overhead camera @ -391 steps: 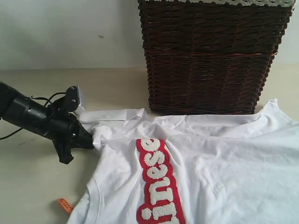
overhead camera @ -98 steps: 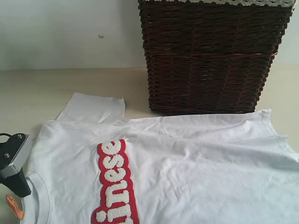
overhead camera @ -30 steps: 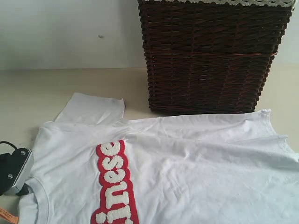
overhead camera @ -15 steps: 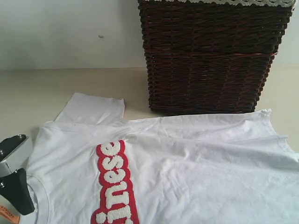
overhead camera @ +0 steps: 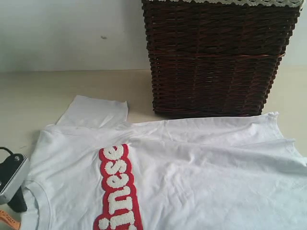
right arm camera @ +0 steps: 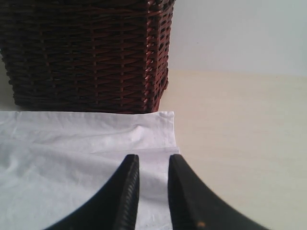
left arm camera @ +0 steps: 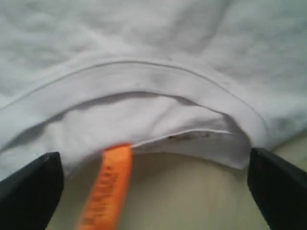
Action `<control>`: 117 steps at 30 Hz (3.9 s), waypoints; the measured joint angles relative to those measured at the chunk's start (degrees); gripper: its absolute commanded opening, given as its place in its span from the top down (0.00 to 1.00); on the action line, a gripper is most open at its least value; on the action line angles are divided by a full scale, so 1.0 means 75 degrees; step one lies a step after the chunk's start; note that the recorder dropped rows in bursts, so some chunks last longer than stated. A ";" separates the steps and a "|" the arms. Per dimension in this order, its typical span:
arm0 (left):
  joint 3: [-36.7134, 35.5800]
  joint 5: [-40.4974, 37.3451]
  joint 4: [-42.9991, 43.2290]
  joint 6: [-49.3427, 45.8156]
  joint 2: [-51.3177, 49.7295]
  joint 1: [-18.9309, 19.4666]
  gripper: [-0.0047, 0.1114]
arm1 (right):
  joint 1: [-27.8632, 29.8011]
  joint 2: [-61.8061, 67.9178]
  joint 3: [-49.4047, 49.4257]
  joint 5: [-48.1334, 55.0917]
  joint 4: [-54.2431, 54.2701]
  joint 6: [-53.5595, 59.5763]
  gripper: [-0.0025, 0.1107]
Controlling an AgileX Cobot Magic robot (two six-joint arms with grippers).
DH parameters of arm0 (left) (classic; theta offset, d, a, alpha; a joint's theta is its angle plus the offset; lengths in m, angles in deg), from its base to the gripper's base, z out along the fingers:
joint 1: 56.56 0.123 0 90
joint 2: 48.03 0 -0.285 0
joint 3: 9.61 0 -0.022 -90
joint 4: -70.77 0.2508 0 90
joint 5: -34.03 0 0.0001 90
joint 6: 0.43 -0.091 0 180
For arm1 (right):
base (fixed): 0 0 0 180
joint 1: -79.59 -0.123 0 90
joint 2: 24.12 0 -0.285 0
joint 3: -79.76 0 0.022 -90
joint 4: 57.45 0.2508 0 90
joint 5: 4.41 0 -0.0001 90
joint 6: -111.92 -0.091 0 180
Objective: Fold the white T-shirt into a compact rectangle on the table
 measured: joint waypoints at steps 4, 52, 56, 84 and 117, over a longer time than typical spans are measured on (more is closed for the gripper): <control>-0.0420 -0.0275 0.0050 -0.0238 0.0000 0.0000 0.06 | 0.0000 0.0000 0.0000 0.0000 0.0000 0.0000 0.77; 0.0303 -0.2281 0.0314 0.1466 0.1363 0.0279 0.06 | 0.0000 0.0000 0.0000 0.0000 0.0015 0.0000 0.77; -0.0586 -0.0574 0.0345 0.1233 0.1509 0.0279 0.06 | 0.0000 0.0000 0.0000 0.0000 0.0015 0.0000 0.77; -0.1451 0.1362 -0.1923 -0.1800 0.1158 -0.0228 0.06 | 0.0000 0.0000 0.0000 0.0000 0.0015 0.0000 0.77; -0.1438 0.1831 -0.1839 -0.1900 0.0020 -0.0558 0.06 | 0.0000 0.0000 0.0000 0.0000 0.0015 0.0000 0.77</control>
